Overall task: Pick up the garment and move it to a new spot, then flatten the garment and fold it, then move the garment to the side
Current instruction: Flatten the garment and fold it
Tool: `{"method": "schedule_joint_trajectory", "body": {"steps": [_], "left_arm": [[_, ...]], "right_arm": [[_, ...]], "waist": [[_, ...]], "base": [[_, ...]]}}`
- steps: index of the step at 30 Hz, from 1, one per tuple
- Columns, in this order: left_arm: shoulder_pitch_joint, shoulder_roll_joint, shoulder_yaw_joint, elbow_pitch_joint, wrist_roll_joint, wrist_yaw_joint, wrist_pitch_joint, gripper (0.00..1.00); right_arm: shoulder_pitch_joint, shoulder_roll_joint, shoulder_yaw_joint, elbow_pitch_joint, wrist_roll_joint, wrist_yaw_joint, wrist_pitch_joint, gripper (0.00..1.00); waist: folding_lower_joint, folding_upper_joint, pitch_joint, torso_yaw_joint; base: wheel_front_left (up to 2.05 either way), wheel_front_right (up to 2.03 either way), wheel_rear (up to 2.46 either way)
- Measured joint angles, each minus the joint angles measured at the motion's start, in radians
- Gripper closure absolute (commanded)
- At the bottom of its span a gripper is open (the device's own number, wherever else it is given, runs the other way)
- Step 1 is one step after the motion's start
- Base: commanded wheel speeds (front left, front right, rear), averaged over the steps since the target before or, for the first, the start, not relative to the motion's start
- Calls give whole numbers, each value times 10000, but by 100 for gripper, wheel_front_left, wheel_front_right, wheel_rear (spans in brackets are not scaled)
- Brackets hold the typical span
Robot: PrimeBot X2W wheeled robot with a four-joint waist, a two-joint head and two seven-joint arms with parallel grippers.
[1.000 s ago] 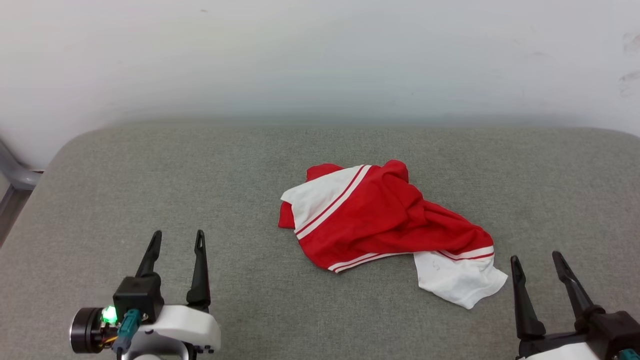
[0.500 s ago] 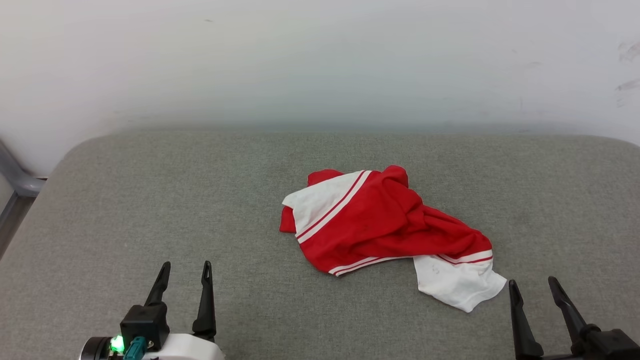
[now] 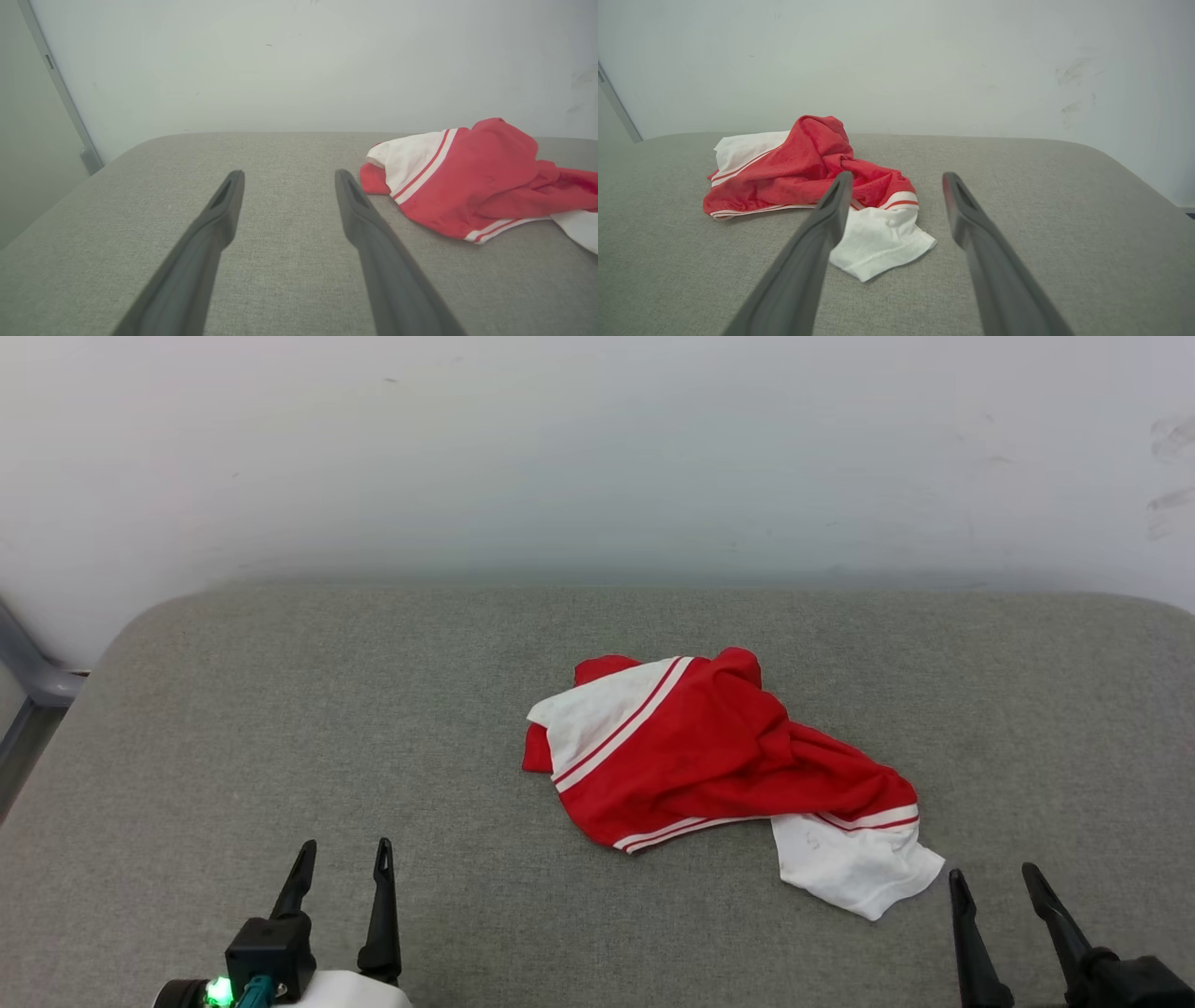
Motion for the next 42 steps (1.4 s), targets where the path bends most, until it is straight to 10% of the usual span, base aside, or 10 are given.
{"method": "schedule_joint_trajectory", "body": {"steps": [9,17,29,42], "left_arm": [[-3,-263,232,21,232,-259,0,0],[-160,-393,316,35,393,-412,0,0],[-557,-535,430,-50,435,-527,0,0],[-1540,-589,330,-81,456,-669,0,0]], "right_arm": [[-1151,-144,92,-625,-596,0,0,0],[-2858,-2462,1634,-291,527,0,209,0],[-4617,-6483,6349,-1327,4752,2,5657,0],[-6183,-7246,8684,-171,6042,0,8291,0]], "waist": [[0,0,156,-70],[0,0,376,-35],[0,0,1152,66],[1,0,2538,543]], "base": [[0,0,0],[0,0,0],[0,0,0],[0,0,0]]}}
